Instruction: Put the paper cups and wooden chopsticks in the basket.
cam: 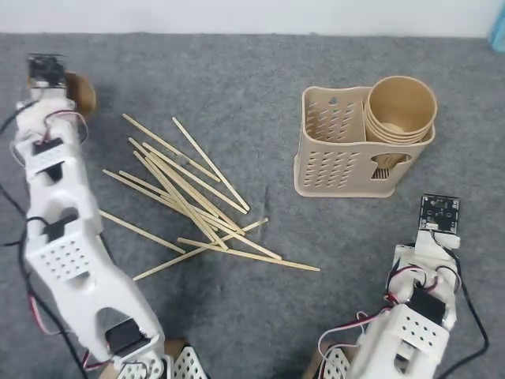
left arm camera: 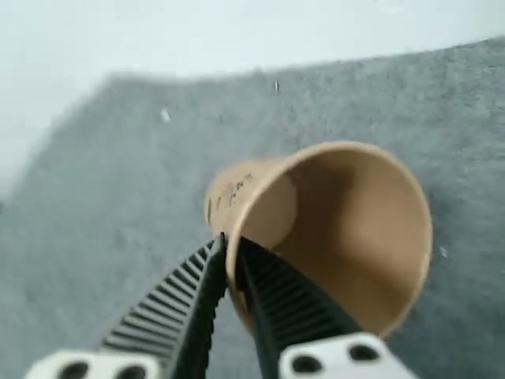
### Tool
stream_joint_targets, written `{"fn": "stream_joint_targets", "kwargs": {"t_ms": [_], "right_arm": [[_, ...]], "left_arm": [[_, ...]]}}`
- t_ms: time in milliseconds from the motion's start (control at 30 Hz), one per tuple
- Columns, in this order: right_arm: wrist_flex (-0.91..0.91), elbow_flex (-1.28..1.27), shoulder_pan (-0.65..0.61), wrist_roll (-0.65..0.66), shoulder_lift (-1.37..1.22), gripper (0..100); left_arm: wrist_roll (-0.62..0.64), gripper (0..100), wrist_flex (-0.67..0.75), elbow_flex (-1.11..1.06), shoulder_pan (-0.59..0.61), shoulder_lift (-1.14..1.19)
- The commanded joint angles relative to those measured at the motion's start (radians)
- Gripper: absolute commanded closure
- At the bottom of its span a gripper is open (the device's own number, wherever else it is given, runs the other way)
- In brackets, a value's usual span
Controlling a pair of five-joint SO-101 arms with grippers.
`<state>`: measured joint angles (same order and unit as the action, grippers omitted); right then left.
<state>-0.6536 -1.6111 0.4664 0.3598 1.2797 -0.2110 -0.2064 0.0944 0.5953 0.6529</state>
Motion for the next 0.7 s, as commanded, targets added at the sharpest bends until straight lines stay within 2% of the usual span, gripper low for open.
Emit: {"fn": "stream_joint_targets", "kwargs": {"t_ms": [0,167,367,533,667], "right_arm": [[0.016,0.008,-0.008,0.017,0.022,98.9],[0.016,0.008,-0.008,0.017,0.022,98.9],[0.016,0.008,-0.008,0.017,0.022,98.9],[0.016,0.008,-0.007,0.017,0.022,98.9],[0.016,0.008,-0.007,0.017,0.022,98.9]], "left_arm": [[0.221,99,-0.252,0.088,0.003,-0.147],[0.499,99,-0.597,0.216,0.003,-0.216],[0.684,99,-0.93,0.377,-0.003,-0.219],[0.747,99,-0.987,0.384,0.003,-0.218],[0.736,96,-1.01,0.374,0.018,-0.226]]}}
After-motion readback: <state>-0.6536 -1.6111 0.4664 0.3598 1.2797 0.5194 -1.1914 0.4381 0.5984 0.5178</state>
